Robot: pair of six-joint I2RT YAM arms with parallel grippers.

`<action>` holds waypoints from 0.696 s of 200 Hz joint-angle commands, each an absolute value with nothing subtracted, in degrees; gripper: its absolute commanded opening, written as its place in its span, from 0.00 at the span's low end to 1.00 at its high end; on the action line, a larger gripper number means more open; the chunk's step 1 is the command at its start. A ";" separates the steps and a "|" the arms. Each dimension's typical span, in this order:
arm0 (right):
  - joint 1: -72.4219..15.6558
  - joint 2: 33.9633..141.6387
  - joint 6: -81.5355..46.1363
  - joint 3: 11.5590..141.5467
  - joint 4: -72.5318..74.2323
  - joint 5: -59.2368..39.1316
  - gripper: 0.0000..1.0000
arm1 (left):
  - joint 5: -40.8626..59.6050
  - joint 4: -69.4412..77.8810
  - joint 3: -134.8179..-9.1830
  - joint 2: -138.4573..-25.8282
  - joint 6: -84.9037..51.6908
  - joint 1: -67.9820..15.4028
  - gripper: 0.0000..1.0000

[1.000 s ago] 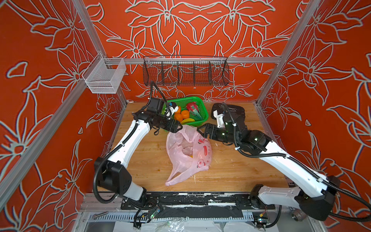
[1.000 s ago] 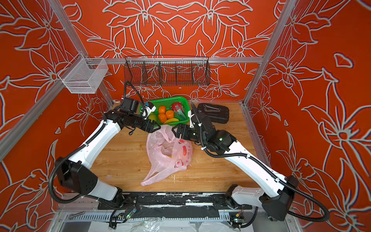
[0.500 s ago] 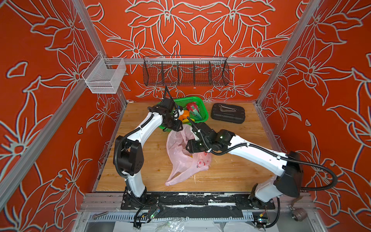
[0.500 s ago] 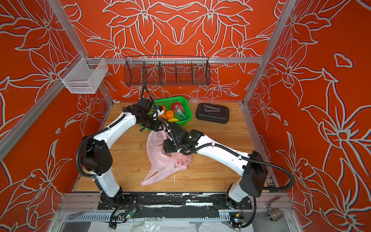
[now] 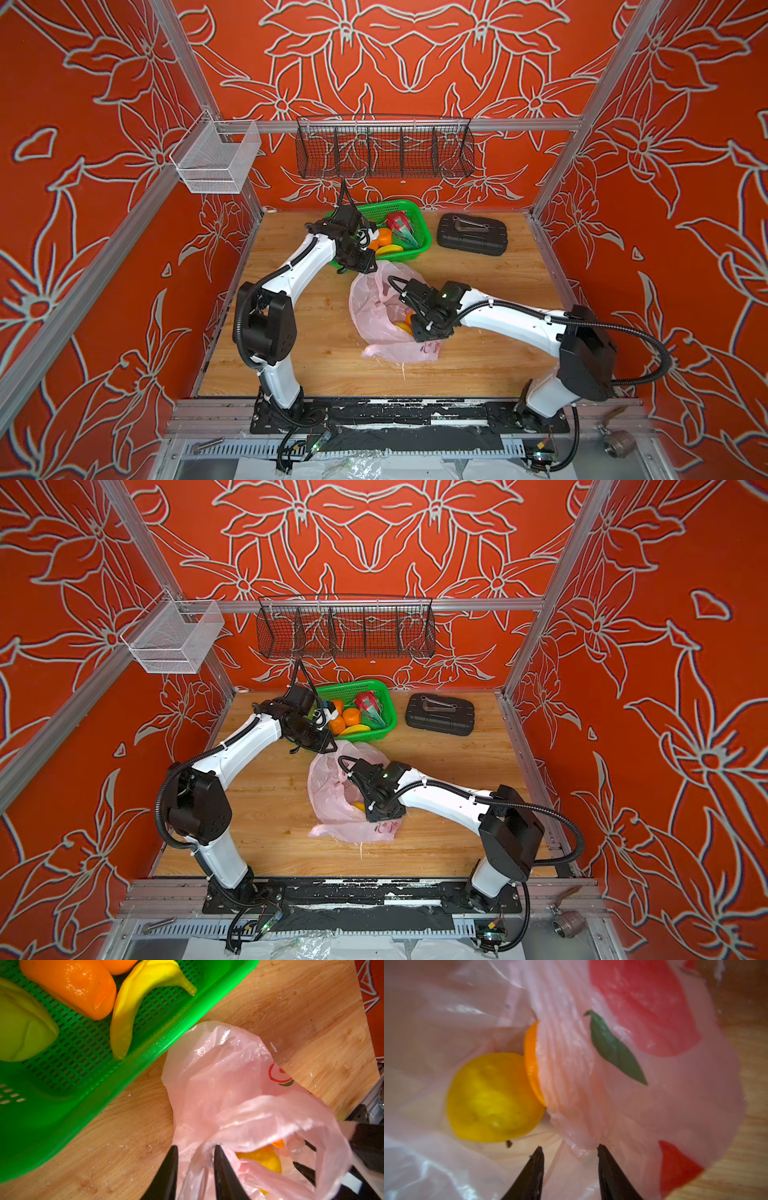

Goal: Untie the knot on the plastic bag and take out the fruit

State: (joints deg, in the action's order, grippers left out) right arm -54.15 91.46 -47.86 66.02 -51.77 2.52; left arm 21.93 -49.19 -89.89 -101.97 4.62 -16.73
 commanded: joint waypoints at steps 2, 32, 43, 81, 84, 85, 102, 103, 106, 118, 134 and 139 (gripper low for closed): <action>-54.45 87.69 -54.29 62.31 -53.70 7.01 0.43 | 24.69 -49.14 -88.30 -99.08 4.16 -16.79 0.30; -54.49 88.60 -56.25 57.66 -49.54 3.74 0.44 | 27.22 -48.27 -86.16 -99.14 3.03 -16.79 0.30; -54.49 89.39 -56.24 58.18 -50.16 3.56 0.44 | 27.36 -48.12 -85.65 -99.23 2.58 -16.79 0.30; -54.58 87.49 -54.91 63.29 -55.00 6.49 0.52 | 27.87 -48.28 -85.19 -99.06 2.34 -16.79 0.30; -54.70 87.07 -54.97 63.69 -55.26 6.75 0.53 | 27.86 -48.29 -85.20 -99.05 2.37 -16.79 0.30; -54.68 86.95 -55.00 63.79 -55.36 6.85 0.54 | 27.86 -48.31 -85.18 -99.01 2.37 -16.79 0.30; -55.06 84.32 -54.67 65.51 -54.78 7.52 0.60 | 27.77 -48.09 -84.90 -98.46 2.63 -16.81 0.30; -55.08 84.17 -54.62 65.58 -54.63 7.54 0.60 | 27.77 -48.08 -84.86 -98.45 2.63 -16.80 0.30; -55.23 83.67 -54.43 65.79 -54.26 7.48 0.61 | 27.77 -47.93 -84.70 -98.37 2.64 -16.78 0.30; -55.59 82.18 -53.89 66.92 -52.74 7.62 0.64 | 27.78 -47.63 -84.38 -98.18 2.57 -16.79 0.30; -55.98 81.48 -53.39 68.72 -51.14 7.99 0.65 | 27.94 -47.72 -84.38 -98.26 2.38 -16.79 0.30; -56.12 81.60 -53.13 69.46 -50.75 8.13 0.65 | 27.95 -47.72 -84.46 -98.26 2.33 -16.79 0.30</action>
